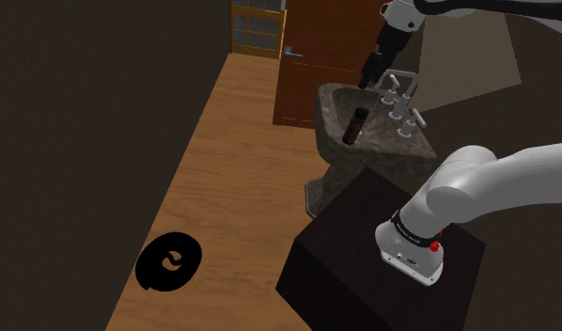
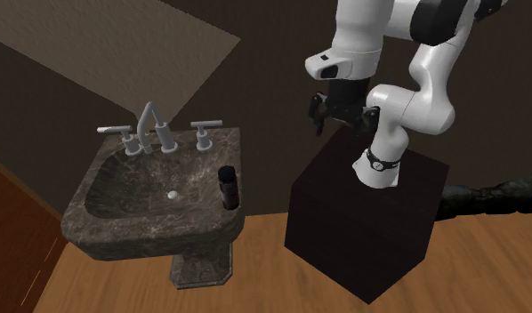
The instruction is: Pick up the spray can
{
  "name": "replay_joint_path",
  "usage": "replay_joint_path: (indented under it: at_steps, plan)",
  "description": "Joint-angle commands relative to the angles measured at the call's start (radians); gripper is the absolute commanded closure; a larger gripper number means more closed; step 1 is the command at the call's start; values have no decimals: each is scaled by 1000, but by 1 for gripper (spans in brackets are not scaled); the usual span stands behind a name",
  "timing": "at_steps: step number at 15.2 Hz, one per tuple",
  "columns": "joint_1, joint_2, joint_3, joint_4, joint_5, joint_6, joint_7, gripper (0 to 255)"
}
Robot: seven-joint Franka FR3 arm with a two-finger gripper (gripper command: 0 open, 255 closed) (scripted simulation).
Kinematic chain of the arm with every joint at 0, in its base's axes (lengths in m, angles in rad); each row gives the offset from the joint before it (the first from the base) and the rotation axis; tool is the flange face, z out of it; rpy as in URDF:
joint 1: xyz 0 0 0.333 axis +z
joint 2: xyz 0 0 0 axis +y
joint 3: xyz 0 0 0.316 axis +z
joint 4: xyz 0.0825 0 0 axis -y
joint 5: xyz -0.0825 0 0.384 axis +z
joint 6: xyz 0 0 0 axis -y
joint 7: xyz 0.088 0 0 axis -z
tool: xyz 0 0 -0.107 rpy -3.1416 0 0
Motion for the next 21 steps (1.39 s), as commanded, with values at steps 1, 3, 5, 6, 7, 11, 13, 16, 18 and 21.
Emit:
replay_joint_path:
  at_steps: [1, 3, 5, 6, 7, 11, 13, 16, 18, 21]
  plan:
    - [-8, 43, -40, 2, -16, 41, -42, 0]
    - [-15, 88, -79, 0, -28, 86, -82, 0]
    - [-20, 137, -117, 4, -35, 130, -122, 0]
    - [-21, 164, -137, 7, -37, 153, -143, 0]
    - [-23, 192, -157, 12, -38, 175, -164, 0]
    - [-21, 314, -236, 44, -25, 259, -254, 0]
    - [-18, 382, -276, 67, -6, 298, -304, 0]
    - [-13, 493, -332, 112, 41, 351, -388, 0]
    - [-13, 574, -365, 148, 86, 381, -450, 0]
    - [-22, 703, -402, 212, 172, 413, -551, 0]
